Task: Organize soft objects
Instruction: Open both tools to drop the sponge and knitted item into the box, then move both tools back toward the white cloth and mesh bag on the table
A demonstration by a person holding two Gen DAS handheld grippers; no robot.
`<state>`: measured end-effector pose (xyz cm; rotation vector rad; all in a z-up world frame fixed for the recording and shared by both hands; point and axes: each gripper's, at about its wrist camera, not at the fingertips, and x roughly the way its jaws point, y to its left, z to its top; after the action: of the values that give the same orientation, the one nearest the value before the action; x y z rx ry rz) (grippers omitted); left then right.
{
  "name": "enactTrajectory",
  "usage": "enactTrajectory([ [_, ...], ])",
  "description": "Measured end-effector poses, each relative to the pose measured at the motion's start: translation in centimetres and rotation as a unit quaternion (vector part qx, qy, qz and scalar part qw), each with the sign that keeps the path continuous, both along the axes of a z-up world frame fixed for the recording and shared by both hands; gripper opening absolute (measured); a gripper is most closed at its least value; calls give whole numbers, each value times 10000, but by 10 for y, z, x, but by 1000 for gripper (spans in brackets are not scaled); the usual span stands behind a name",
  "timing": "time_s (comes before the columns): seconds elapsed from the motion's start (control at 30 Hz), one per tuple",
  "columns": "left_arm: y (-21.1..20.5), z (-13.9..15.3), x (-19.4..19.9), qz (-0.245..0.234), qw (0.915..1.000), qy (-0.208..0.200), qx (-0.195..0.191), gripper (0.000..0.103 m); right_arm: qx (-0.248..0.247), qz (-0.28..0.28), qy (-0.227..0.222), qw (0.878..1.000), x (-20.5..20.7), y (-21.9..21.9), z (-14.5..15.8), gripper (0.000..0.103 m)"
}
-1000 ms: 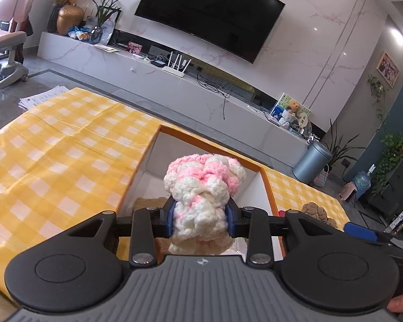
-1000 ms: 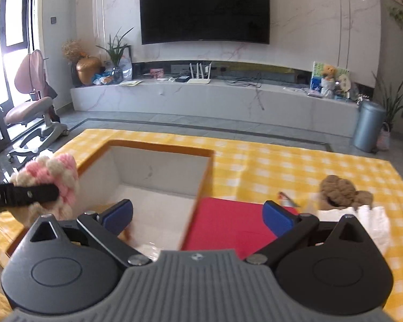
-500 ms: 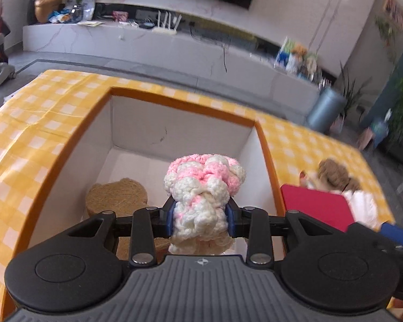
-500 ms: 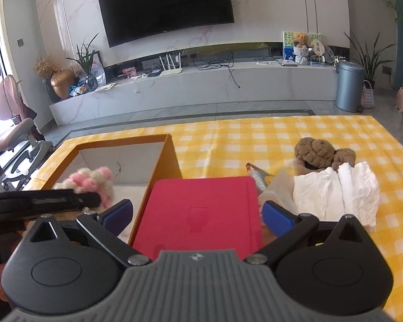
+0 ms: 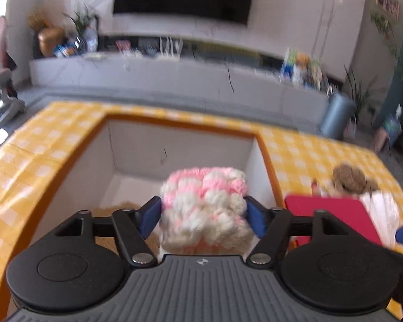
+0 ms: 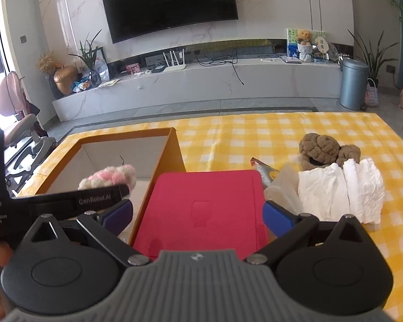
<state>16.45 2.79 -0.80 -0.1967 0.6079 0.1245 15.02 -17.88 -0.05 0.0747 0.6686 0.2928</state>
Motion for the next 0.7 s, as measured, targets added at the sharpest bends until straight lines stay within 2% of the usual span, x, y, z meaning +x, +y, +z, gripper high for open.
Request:
enactTrajectory([
  [0.07, 0, 10, -8, 149, 9995, -280, 25, 93, -27, -35, -77, 10000, -2, -1, 3, 101],
  [0.2, 1, 23, -14, -133, 9994, -315, -39, 93, -21, -140, -128, 9998, -4, -6, 7, 101],
  [0.3, 3, 28, -18, 21, 9990, -402, -170, 93, 21, -220, -85, 9997, -3, -11, 9, 100],
  [0.6, 0, 44, -29, 73, 9982, -588, 14, 93, 41, -299, -298, 9991, -10, -25, 28, 101],
  [0.7, -4, 51, -35, -78, 9978, -654, 111, 93, 81, -331, -407, 9986, -15, -32, 37, 100],
])
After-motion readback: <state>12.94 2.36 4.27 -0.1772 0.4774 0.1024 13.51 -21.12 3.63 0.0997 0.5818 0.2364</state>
